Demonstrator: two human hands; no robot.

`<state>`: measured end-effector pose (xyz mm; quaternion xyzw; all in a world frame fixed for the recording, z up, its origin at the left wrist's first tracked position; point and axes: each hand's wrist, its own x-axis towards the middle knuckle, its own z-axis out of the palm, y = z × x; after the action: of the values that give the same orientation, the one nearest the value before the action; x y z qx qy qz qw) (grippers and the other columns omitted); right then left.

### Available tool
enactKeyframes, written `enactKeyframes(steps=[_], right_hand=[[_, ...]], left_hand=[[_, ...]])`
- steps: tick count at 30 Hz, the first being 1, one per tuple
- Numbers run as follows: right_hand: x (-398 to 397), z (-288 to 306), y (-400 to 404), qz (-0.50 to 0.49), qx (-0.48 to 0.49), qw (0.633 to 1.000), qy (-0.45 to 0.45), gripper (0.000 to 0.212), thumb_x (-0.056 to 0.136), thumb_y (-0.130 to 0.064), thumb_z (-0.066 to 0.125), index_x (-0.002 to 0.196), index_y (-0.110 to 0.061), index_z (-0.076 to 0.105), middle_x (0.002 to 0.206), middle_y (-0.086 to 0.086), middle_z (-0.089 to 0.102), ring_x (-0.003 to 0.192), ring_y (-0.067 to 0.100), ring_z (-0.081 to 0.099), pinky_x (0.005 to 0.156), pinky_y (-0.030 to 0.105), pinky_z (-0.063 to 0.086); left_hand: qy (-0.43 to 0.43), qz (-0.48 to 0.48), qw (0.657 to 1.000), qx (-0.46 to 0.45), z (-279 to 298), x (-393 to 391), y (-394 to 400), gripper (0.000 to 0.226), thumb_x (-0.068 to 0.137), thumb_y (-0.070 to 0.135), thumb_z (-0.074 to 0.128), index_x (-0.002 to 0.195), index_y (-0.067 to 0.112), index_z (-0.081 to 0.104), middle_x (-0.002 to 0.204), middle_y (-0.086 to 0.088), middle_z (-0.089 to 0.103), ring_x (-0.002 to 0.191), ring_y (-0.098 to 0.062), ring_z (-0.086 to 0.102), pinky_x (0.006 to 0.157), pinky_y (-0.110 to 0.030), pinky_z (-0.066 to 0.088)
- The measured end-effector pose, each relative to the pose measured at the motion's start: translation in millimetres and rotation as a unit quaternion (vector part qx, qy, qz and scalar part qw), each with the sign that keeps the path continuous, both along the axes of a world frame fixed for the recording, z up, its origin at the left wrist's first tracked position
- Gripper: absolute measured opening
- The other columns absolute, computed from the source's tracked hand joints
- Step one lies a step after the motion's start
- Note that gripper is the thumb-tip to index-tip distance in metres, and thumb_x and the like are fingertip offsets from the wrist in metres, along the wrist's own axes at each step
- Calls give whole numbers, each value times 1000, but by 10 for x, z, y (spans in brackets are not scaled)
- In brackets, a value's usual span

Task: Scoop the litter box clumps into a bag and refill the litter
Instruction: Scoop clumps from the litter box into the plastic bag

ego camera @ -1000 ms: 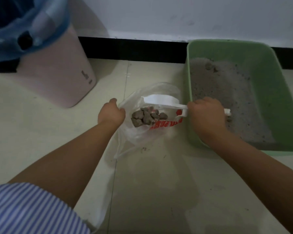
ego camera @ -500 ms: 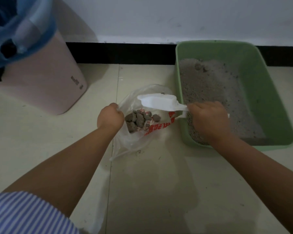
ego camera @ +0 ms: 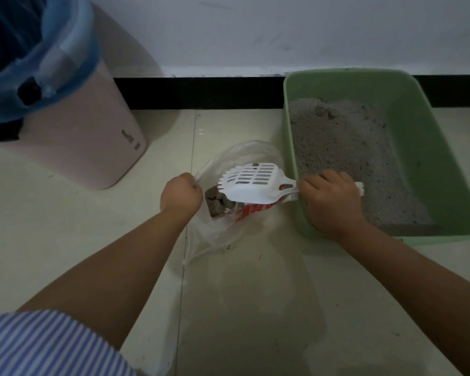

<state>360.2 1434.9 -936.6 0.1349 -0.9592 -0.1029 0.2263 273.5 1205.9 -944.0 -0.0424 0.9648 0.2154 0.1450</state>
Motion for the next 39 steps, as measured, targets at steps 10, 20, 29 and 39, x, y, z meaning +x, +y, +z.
enactKeyframes(steps=[10,20,29,39], right_hand=[[66,-212,63,19,0,998,55,13,68,-6,62,56,-11,65,57,4,65,49,22,58,57,29,23],[29,-259,33,-8,-16,995,97,50,96,-10,33,58,-11,65,57,4,64,48,22,57,57,30,23],[3,-210,12,-22,-15,997,74,25,79,-7,54,57,-12,65,55,3,63,47,21,56,57,29,22],[11,-37,-17,-78,-78,994,-9,23,68,-12,47,61,-11,69,57,5,65,50,22,58,52,23,33]], left_hand=[[44,-234,965,110,74,24,209,38,94,28,40,125,15,59,131,-6,55,123,-22,45,102,-24,29],[20,-262,960,97,22,104,417,40,98,22,38,137,15,44,138,-7,46,127,-21,42,101,-23,30],[9,-268,962,46,48,81,435,42,96,34,34,130,17,54,143,-7,41,134,-23,28,106,-20,17],[90,-195,975,62,152,-43,363,65,88,43,20,133,6,47,137,-15,48,128,-28,40,109,-35,28]])
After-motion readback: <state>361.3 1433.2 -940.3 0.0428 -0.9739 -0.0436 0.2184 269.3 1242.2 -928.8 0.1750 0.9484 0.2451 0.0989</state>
